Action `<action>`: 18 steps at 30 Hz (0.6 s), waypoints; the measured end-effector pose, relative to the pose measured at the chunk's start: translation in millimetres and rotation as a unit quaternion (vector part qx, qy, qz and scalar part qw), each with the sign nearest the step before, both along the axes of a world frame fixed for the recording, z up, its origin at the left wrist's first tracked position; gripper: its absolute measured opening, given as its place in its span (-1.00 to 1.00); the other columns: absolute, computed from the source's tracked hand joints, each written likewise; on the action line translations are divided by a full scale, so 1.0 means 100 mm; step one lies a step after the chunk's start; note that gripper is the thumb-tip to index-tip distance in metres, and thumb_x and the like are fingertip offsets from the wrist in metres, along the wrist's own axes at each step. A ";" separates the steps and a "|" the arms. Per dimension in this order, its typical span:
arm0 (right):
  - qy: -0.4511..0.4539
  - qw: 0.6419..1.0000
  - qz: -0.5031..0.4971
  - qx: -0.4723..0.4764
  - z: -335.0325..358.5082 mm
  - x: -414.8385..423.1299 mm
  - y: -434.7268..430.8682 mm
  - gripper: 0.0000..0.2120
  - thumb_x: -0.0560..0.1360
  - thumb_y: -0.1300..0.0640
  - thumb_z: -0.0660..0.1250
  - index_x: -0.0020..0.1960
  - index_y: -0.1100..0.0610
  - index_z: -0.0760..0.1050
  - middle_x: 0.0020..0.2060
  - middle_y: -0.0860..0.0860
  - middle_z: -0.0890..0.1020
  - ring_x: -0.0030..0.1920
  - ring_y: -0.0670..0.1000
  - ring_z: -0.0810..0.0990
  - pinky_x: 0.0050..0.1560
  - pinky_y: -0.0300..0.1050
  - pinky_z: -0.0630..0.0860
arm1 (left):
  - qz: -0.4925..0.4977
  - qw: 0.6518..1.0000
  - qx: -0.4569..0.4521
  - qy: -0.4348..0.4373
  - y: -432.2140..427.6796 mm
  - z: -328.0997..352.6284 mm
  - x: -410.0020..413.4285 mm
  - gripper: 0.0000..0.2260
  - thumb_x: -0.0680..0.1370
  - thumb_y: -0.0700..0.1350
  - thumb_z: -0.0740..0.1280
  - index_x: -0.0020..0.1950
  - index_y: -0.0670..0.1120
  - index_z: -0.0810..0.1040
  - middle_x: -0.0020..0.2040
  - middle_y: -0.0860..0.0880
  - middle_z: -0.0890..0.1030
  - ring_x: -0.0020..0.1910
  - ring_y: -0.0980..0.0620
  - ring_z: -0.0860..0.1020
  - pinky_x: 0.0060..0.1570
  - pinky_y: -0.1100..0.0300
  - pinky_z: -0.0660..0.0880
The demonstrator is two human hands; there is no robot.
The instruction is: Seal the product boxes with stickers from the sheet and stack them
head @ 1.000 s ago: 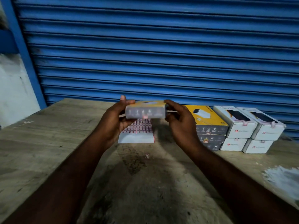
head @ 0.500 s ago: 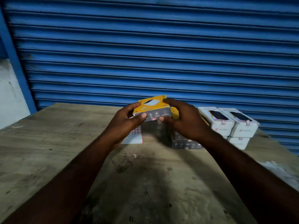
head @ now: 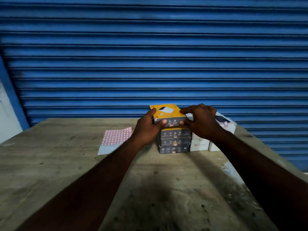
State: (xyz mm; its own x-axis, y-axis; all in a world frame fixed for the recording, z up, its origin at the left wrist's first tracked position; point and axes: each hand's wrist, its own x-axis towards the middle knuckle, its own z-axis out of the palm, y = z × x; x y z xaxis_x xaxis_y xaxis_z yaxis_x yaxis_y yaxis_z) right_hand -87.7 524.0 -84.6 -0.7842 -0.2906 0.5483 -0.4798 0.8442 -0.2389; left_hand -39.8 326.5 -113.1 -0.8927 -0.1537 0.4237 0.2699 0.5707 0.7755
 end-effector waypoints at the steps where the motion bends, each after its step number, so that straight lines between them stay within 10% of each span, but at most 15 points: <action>1: -0.001 1.000 0.000 -0.006 -0.03 -0.01 0.02 -0.62 0.46 -0.07 0.44 0.27 -0.13 0.55 0.23 -0.07 0.60 0.36 0.06 0.38 0.39 0.07 0.06 | 0.004 1.000 -0.012 -0.001 0.04 0.00 0.02 -0.48 0.56 0.00 0.43 0.49 -0.07 0.40 0.25 0.05 0.61 0.19 0.06 0.56 0.09 0.29 0.39; 18: -0.027 0.999 0.026 -0.016 -0.26 -0.07 0.21 -0.52 0.34 -0.11 0.31 0.22 0.02 0.57 0.14 0.06 0.61 0.22 0.19 0.49 0.22 0.26 0.42 | 0.017 0.995 -0.090 -0.041 0.20 -0.02 0.13 -0.47 0.62 -0.16 0.34 0.57 -0.08 0.27 0.41 -0.12 0.50 0.38 -0.12 0.46 0.22 0.25 0.32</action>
State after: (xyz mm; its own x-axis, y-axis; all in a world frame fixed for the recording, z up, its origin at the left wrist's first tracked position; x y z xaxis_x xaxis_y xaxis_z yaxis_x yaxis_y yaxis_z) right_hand -95.0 544.5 -110.3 -0.7967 -0.3145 0.5161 -0.5086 0.8101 -0.2916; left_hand -26.7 347.0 -115.3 -0.9208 -0.1121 0.3737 0.1886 0.7106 0.6779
